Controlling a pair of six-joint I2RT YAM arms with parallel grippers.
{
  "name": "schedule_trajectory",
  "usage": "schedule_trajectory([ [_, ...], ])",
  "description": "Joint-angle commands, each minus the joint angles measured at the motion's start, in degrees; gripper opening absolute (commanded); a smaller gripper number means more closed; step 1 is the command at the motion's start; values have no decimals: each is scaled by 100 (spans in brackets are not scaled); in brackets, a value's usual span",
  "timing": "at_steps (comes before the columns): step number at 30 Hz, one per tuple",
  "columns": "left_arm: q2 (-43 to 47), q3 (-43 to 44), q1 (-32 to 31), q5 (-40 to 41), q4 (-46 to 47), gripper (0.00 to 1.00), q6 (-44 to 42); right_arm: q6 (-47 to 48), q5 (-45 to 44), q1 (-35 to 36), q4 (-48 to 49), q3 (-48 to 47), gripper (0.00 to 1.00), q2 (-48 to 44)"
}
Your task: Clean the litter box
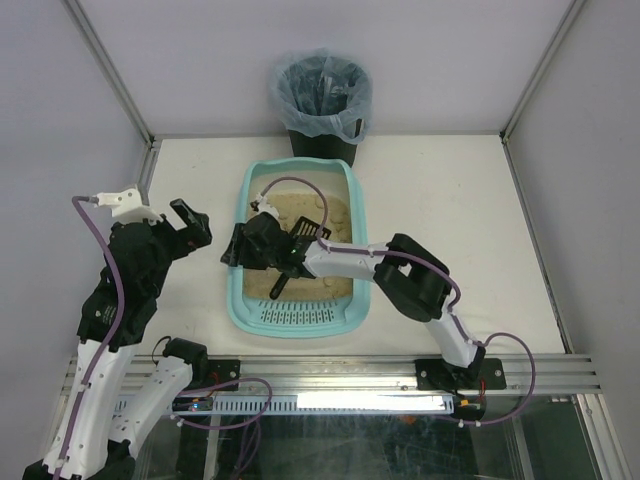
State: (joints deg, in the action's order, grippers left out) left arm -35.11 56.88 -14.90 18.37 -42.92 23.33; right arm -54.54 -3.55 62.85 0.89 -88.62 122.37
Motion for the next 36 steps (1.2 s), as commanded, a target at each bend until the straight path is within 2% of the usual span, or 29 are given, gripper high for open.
schedule_trajectory([
  [1, 4, 151, 34, 218, -159, 99, -108, 319, 349, 153, -40, -122, 61, 105],
  [3, -4, 121, 39, 200, -176, 99, -65, 560, 243, 143, -105, -98, 71, -127],
  [9, 53, 81, 33, 158, -195, 99, 54, 1161, 12, 34, -483, -198, 90, -832],
  [12, 90, 63, 37, 145, -199, 99, 66, 1352, -126, -38, -681, -172, 94, -1141],
  [19, 85, -76, 32, 45, -201, 99, 139, 1964, -584, -111, -1196, 140, 95, -1993],
  [23, -1, -223, 33, -51, -118, 99, 155, 2341, -984, -319, -1261, 535, 94, -2825],
  [26, -88, -266, 36, -137, -38, 99, 125, 2404, -901, -870, -1320, 659, 92, -3429],
  [30, -322, -246, 38, -313, 182, 99, 82, 2453, -640, -1887, -1577, 492, 91, -3780],
  [36, -760, -501, 35, -507, 510, 99, -84, 2346, -508, -3140, -1885, -317, 89, -3246],
])
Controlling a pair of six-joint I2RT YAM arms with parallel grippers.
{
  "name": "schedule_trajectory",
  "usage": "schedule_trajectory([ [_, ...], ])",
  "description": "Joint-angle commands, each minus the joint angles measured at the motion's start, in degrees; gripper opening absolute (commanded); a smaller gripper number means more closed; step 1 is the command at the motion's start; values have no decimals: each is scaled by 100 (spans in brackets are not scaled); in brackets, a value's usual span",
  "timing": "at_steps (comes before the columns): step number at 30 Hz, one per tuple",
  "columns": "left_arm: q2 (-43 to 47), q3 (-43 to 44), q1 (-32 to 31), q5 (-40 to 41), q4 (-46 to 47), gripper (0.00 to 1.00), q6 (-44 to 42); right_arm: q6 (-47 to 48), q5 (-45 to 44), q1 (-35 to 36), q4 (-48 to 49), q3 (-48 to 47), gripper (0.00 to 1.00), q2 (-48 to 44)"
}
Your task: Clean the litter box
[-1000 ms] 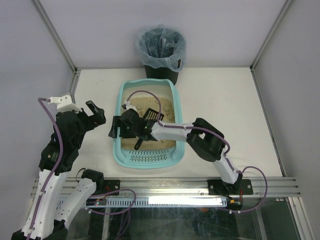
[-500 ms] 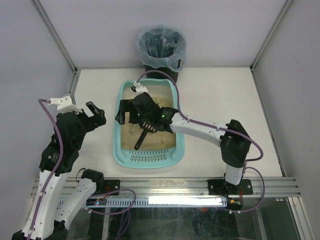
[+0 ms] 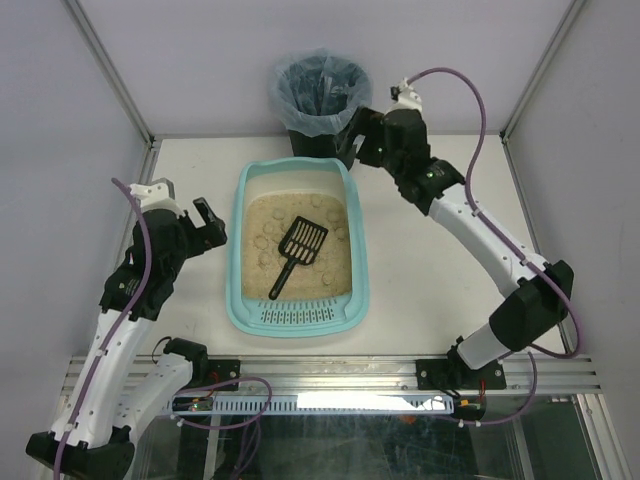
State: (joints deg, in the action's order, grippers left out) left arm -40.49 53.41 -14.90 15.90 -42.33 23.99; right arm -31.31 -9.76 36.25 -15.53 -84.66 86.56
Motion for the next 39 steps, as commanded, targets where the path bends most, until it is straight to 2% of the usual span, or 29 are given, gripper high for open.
schedule_trajectory([
  [1, -258, -219, 33, -266, 459, 99, -163, 12, 186, -703, -261, -962, 89, 507],
  [8, -301, -444, 38, -498, 696, 99, -304, 162, 469, -1291, -545, -2847, 87, 2154],
  [15, -359, -440, 33, -498, 697, 99, -325, 327, 351, -1536, -1455, -5288, 83, 3837],
  [24, -313, -454, 35, -448, 699, 99, -316, 187, 603, -1698, -1435, -5438, 71, 4338],
  [31, -370, -448, 36, -447, 701, 99, -308, 265, 493, -1718, -1369, -5438, 45, 4278],
  [34, -370, -447, 35, -447, 699, 99, -310, 295, 370, -1767, -1276, -5457, 27, 4185],
  [39, -380, -460, 35, -438, 699, 99, -309, 441, -78, -1844, -1287, -5470, 6, 3974],
])
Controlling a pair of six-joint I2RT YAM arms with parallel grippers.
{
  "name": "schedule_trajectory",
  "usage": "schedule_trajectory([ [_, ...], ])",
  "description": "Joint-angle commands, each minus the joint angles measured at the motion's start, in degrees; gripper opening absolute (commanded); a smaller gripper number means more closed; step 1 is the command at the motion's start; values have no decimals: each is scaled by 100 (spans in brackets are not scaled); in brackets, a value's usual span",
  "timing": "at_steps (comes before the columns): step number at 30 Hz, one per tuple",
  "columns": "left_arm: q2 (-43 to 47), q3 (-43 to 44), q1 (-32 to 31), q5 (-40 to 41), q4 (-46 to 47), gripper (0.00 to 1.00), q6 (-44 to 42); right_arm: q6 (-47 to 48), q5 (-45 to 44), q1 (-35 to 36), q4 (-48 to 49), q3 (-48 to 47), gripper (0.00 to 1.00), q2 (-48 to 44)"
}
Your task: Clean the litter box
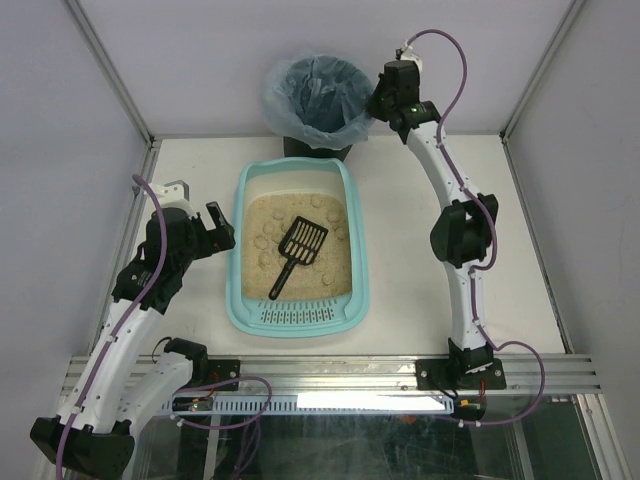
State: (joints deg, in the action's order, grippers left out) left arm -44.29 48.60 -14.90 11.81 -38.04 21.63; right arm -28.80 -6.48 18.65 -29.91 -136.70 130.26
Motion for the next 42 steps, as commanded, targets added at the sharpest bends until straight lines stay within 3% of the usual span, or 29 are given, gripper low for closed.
schedule_trajectory([
  [1, 1, 19, 39, -30, 271, 99, -76, 217, -486, -110, 137, -249, 2, -456],
  [16, -91, 19, 38, -91, 293, 99, -73, 549, -1134, -797, -424, 651, 0, -1897],
  [31, -439, 27, 48, -492, 449, 99, -4, 405, -492, -1417, -385, 3131, 0, -3252],
  [32, -476, 32, 48, -505, 466, 99, 29, 414, -437, -1434, -342, 3240, 6, -3299],
  [35, -652, 16, 43, -560, 462, 99, 202, 448, -297, -1561, -343, 3389, 46, -3392],
  [37, -788, 8, 46, -565, 408, 99, 353, 483, -309, -1643, -342, 3440, 65, -3487],
  [42, -973, 69, 47, -532, 238, 99, 608, 726, -553, -1813, -215, 3688, 82, -4129],
])
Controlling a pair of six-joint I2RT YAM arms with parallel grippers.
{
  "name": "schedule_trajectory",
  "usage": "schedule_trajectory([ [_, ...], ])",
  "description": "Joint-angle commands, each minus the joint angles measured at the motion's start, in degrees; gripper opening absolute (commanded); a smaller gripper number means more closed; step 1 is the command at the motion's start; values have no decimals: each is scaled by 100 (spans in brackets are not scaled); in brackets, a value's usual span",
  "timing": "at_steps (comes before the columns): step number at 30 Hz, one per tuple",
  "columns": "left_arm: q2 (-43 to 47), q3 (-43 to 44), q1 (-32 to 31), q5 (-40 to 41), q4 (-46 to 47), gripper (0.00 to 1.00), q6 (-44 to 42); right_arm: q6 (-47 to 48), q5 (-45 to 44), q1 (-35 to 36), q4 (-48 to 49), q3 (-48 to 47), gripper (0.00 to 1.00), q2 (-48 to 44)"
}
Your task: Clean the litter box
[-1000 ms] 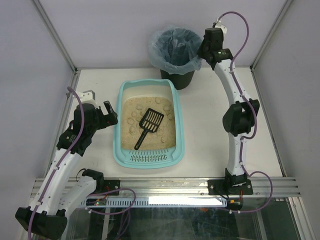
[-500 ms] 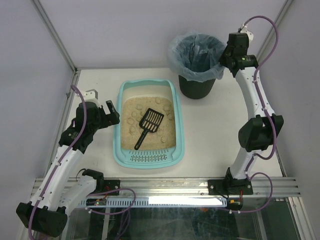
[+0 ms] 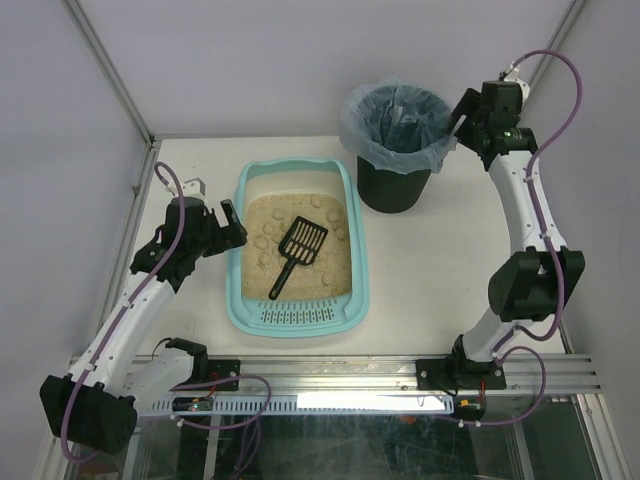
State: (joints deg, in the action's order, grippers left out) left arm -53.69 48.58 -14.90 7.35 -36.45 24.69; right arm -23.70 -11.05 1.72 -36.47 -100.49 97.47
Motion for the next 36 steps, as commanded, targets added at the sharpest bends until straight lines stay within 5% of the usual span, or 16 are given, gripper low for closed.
schedule_trajectory([
  [1, -40, 80, 41, -125, 58, 99, 355, 258, -147, -121, 439, 125, 83, -1036],
  [16, -43, -614, -179, -958, 294, 88, 1365, -2, 584, -118, 333, 2653, 80, -4100],
  [25, -439, -480, -1627, -482, 816, 83, 1972, 6, 1404, 107, -68, 2970, 76, -4503],
  [31, -470, -421, -1876, 47, 602, 88, 2087, 4, 1127, 973, -260, 2931, 75, -4410],
  [36, -66, -181, -1868, 604, 17, 98, 1947, -124, 222, 2704, -371, 2882, 74, -4082],
])
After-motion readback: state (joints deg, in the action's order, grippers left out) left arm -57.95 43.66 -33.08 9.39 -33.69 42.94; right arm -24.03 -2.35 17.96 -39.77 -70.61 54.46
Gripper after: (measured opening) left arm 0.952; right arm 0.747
